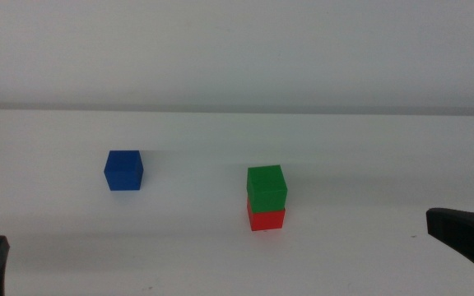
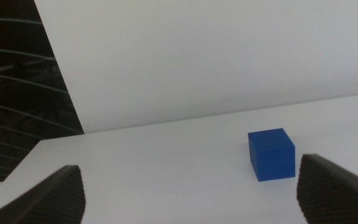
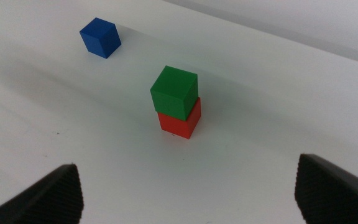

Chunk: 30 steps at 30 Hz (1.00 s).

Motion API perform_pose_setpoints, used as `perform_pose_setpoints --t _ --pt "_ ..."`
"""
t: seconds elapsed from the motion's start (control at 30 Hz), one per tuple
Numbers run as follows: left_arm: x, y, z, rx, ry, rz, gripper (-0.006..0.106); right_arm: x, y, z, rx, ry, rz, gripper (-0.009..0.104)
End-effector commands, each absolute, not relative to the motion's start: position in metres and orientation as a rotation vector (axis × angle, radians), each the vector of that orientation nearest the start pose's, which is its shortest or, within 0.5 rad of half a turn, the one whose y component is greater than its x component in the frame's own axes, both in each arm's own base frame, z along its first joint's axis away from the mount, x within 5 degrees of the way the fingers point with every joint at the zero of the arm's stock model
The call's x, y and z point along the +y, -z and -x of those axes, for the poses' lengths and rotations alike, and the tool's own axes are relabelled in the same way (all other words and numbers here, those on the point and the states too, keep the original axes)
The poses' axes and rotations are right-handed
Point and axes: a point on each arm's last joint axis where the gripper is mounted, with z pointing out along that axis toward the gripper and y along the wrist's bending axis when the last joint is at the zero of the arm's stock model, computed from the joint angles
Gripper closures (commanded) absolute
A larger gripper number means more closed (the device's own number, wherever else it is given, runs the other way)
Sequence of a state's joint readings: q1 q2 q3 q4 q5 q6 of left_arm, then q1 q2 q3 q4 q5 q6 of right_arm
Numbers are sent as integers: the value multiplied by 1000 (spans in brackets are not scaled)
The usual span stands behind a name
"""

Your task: Stack red cubes first, then green, then blue cubes in a specific spot.

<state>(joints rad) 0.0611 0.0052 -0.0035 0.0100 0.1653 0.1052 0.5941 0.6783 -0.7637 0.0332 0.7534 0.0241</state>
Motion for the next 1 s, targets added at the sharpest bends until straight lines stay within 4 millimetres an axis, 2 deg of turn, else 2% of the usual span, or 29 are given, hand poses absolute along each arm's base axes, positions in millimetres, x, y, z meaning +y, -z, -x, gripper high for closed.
perform_pose_setpoints --t 0.0,0.13,0.17,0.23,0.27,0.37,0.47,0.53,0.6,0.73,0.83,0.97 --pt "4 -189 -55 1637 -148 -55 9 70 -348 -101 2077 -389 590 4" --pt "4 -194 -57 1698 -178 -81 9 70 -348 -101 2077 -389 590 4" --pt "5 -200 -59 1747 -165 -74 9 70 -348 -101 2075 -389 589 4" --pt "4 -227 -71 1904 -117 -48 9 70 -348 -101 2075 -389 589 4" --pt "4 -236 -80 2023 -89 -37 9 70 -348 -101 2075 -389 589 4" --pt "3 -284 -116 2292 -15 -21 9 70 -348 -101 2076 -391 589 4" --pt "2 -306 -162 2517 63 -12 9 70 -348 -101 2076 -391 589 4" --pt "-1 -308 -197 2663 152 0 9 70 -348 -101 2076 -391 589 4" --pt "-6 -299 -232 2785 190 -59 9 70 -348 -101 2076 -391 589 4" --pt "-33 -288 -294 2863 179 -225 9 70 -348 -101 2076 -391 589 4" --pt "-56 -279 -327 2928 129 -204 9 70 -348 -101 2076 -391 589 4" --pt "-71 -270 -362 2963 64 -193 9 70 -348 -101 2076 -391 589 4"
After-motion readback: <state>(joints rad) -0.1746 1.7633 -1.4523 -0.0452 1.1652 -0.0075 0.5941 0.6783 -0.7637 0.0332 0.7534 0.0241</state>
